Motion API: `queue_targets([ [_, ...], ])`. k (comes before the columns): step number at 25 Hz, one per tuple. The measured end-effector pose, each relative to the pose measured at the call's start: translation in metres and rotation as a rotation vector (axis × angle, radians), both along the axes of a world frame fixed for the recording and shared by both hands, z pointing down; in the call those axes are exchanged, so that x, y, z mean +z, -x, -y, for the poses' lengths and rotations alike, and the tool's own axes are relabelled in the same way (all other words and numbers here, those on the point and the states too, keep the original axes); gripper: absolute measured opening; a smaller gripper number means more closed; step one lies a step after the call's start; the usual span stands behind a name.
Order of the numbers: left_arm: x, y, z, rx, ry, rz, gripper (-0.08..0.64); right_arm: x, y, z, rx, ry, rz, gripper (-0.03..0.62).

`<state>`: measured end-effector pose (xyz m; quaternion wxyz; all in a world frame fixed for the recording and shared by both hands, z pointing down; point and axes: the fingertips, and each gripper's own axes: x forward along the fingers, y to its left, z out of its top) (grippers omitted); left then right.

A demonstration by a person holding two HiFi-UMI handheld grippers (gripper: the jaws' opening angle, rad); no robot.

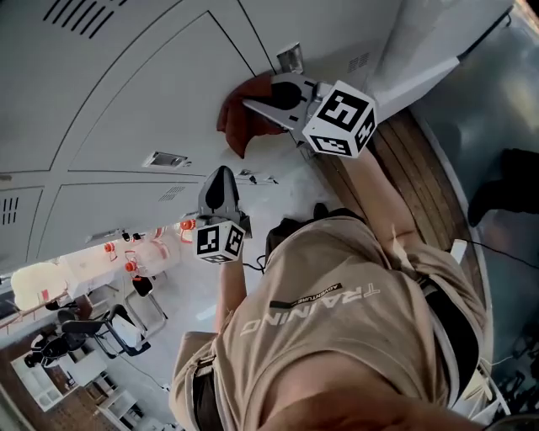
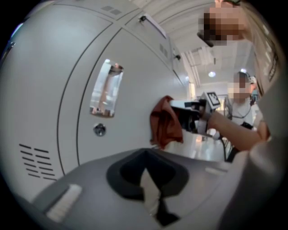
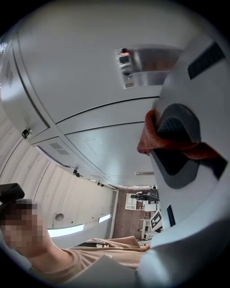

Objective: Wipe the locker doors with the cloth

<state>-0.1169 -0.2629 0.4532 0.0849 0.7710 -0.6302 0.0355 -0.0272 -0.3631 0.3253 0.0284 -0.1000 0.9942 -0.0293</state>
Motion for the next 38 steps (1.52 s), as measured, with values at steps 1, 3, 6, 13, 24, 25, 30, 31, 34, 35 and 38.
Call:
queue_targets([
  [1, 0.000, -0.001, 0.001, 0.003, 0.000, 0.002, 0.005, 0.011, 0.000, 0.000, -0.003, 0.018, -0.006, 0.028],
  [3, 0.001, -0.002, 0.002, 0.009, 0.003, 0.000, 0.005, 0.031, 0.002, 0.001, -0.006, 0.053, -0.022, 0.028],
  [6, 0.002, -0.001, 0.002, 0.013, 0.011, 0.005, 0.005, 0.065, 0.005, 0.002, 0.011, 0.095, -0.080, 0.028],
  [13, 0.011, -0.002, 0.005, 0.011, 0.016, 0.000, 0.005, 0.156, 0.008, 0.004, 0.011, 0.239, -0.186, 0.028],
  [24, 0.015, 0.010, -0.010, -0.021, 0.013, -0.009, 0.005, 0.226, 0.007, 0.006, 0.013, 0.296, -0.306, 0.028],
  [25, 0.016, 0.014, -0.014, -0.027, 0.018, -0.008, 0.005, 0.234, 0.006, 0.006, 0.025, 0.302, -0.327, 0.028],
  [30, 0.020, 0.031, -0.034, -0.060, 0.034, -0.010, 0.005, 0.269, 0.001, 0.008, 0.100, 0.334, -0.401, 0.028],
  [31, 0.019, 0.033, -0.039, -0.063, 0.034, -0.011, 0.005, 0.277, -0.001, 0.008, 0.118, 0.336, -0.424, 0.028],
  [34, 0.016, 0.040, -0.054, -0.064, 0.038, 0.002, 0.005, 0.289, -0.006, 0.002, 0.162, 0.324, -0.462, 0.028],
  [35, 0.015, 0.044, -0.059, -0.065, 0.039, 0.007, 0.005, 0.287, -0.006, -0.002, 0.173, 0.318, -0.456, 0.028],
  [38, 0.012, 0.055, -0.076, -0.071, 0.041, 0.003, 0.005, 0.274, -0.004, -0.021, 0.206, 0.281, -0.424, 0.028],
])
